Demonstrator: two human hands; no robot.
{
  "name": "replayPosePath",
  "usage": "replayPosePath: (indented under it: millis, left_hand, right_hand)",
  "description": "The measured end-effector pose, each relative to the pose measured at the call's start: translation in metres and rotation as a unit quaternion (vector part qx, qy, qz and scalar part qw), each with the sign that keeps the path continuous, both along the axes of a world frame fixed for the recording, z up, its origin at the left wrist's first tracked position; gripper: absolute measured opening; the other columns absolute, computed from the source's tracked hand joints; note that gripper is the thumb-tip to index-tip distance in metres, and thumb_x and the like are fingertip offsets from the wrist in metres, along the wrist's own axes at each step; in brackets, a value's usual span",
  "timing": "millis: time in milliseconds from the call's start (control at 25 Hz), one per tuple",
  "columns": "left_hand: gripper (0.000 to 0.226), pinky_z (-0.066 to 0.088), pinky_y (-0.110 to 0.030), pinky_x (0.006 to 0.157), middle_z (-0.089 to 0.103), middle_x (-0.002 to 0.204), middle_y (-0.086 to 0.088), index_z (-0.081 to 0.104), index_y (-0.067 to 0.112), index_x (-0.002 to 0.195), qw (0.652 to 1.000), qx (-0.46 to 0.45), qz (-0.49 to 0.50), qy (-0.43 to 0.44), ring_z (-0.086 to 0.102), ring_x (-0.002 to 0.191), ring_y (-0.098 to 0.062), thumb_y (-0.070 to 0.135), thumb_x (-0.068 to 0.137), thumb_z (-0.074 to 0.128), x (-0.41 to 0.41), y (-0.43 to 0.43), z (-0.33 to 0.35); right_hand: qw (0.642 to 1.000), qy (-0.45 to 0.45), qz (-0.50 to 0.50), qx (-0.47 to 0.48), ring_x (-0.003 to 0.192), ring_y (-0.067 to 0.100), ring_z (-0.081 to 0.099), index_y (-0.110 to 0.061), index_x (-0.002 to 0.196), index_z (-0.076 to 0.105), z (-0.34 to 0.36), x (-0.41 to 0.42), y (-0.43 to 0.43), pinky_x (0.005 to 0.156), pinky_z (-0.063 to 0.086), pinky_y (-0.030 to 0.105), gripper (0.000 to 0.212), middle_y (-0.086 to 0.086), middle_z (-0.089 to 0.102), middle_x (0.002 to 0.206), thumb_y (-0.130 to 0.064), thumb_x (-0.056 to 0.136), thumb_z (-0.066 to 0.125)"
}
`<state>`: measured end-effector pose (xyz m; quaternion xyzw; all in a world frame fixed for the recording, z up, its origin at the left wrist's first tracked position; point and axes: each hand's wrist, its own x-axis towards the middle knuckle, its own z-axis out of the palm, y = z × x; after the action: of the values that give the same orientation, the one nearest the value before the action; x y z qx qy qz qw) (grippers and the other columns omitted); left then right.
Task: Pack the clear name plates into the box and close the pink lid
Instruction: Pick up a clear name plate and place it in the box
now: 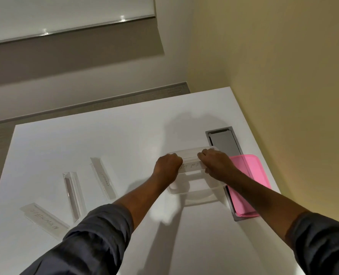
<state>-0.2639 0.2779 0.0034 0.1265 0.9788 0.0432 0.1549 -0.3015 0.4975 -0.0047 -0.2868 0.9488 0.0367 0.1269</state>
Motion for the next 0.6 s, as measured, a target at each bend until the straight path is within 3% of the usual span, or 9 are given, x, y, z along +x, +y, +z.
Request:
replayPosePath:
  millis: [160, 320, 600]
  left_hand:
    - [0.020, 0.048, -0.036, 0.070, 0.072, 0.109, -0.011, 0.072, 0.008, 0.109, 0.999, -0.033, -0.013, 0.008, 0.074, 0.097, -0.033, -0.005, 0.096, 0.064, 0.001, 0.009, -0.011]
    - [0.024, 0.057, -0.038, 0.080, 0.070, 0.114, -0.011, 0.070, 0.008, 0.115, 0.999, -0.047, -0.018, -0.008, 0.074, 0.102, -0.032, -0.006, 0.097, 0.063, -0.002, 0.011, -0.020]
    - [0.019, 0.055, -0.035, 0.079, 0.069, 0.115, -0.011, 0.070, 0.006, 0.115, 0.999, -0.048, -0.004, -0.023, 0.073, 0.102, -0.031, -0.002, 0.100, 0.063, -0.002, 0.011, -0.029]
  right_hand:
    - [1.000, -0.003, -0.027, -0.007, 0.096, 0.023, 0.067, -0.007, 0.121, 0.065, -0.014, 0.003, -0.002, 0.080, 0.057, 0.033, 0.029, 0.011, 0.071, 0.111, 0.000, 0.092, 0.067]
    - [1.000, -0.012, -0.026, -0.011, 0.092, 0.024, 0.066, -0.006, 0.118, 0.065, -0.025, 0.004, -0.004, 0.078, 0.055, 0.033, 0.024, 0.012, 0.071, 0.107, 0.002, 0.095, 0.062]
    - [1.000, -0.021, -0.014, -0.001, 0.087, 0.022, 0.066, -0.004, 0.116, 0.065, -0.033, 0.003, -0.006, 0.076, 0.056, 0.032, 0.020, 0.012, 0.071, 0.102, 0.001, 0.096, 0.063]
